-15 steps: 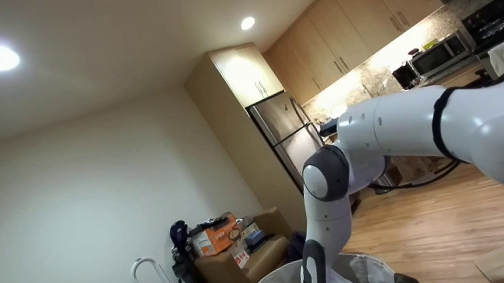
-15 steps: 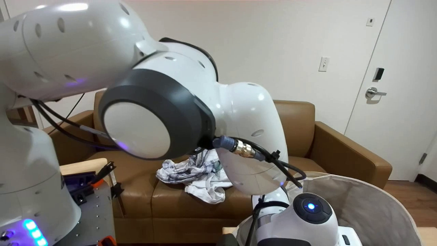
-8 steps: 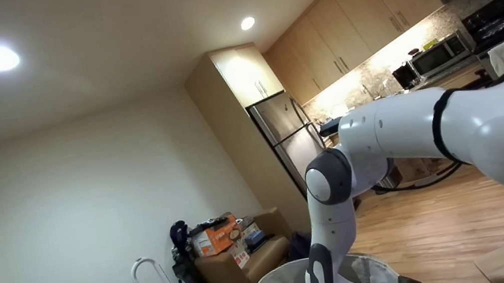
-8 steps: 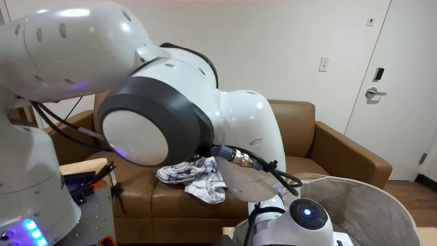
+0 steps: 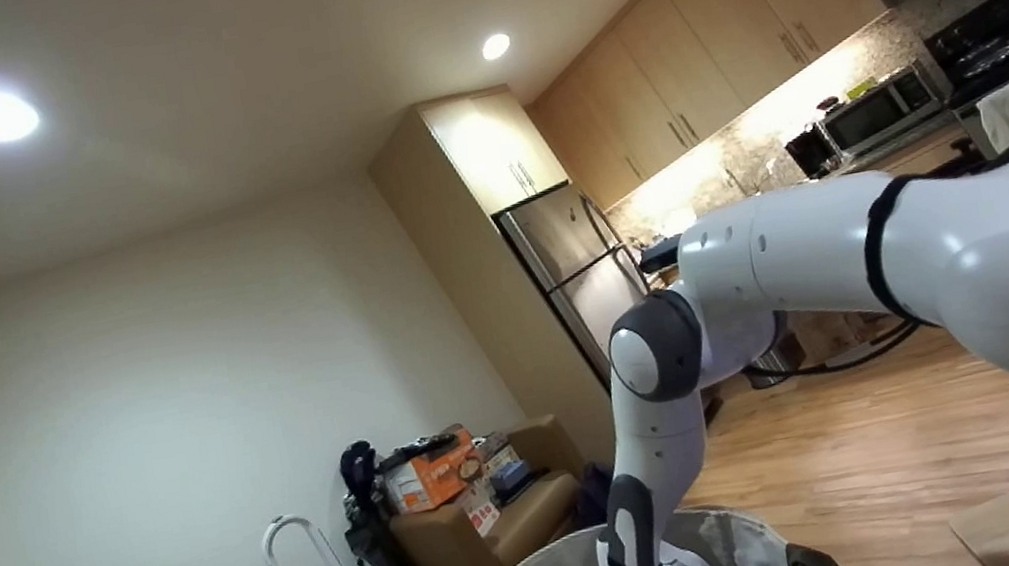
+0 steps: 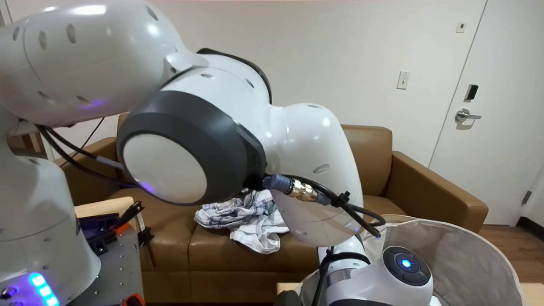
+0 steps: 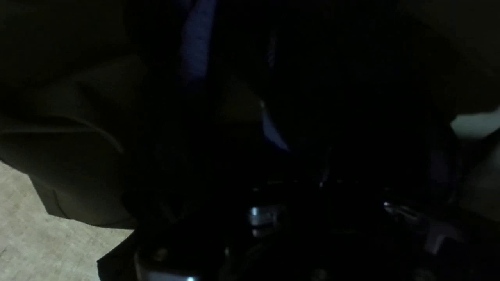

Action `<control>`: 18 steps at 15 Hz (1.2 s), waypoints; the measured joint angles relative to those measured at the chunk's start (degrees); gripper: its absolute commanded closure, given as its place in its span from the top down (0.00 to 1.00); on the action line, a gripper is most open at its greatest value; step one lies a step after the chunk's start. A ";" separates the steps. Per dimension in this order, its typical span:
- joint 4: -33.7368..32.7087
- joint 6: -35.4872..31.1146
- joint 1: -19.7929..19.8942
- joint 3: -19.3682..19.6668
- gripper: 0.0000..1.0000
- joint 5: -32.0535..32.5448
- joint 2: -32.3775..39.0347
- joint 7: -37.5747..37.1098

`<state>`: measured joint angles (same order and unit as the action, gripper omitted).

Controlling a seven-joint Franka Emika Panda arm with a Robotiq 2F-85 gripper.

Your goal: Take the clothes out of the basket and put them on the couch

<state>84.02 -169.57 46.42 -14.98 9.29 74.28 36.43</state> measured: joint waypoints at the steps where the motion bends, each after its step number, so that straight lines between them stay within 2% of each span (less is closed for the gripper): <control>1: -0.03 1.88 0.59 -0.83 0.12 -0.16 -0.56 0.00; 4: 0.27 4.56 2.65 -3.86 0.10 -1.04 -2.80 0.01; 7: 1.51 4.15 4.56 -7.22 0.10 -2.24 -6.16 0.06; 12: 9.93 -2.98 8.63 -14.48 0.10 -2.38 -16.73 0.10; 14: 12.69 -1.88 8.99 -14.94 0.09 -2.47 -20.33 -0.75; 15: 13.24 1.03 9.13 -14.83 0.07 -2.95 -20.99 -0.87; 16: 13.49 4.72 9.57 -14.72 0.34 -3.63 -20.82 -0.75; 18: 13.64 10.18 9.92 -13.08 0.35 -5.50 -19.24 -0.41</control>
<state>97.66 -159.38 56.34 -28.06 3.79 55.05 36.02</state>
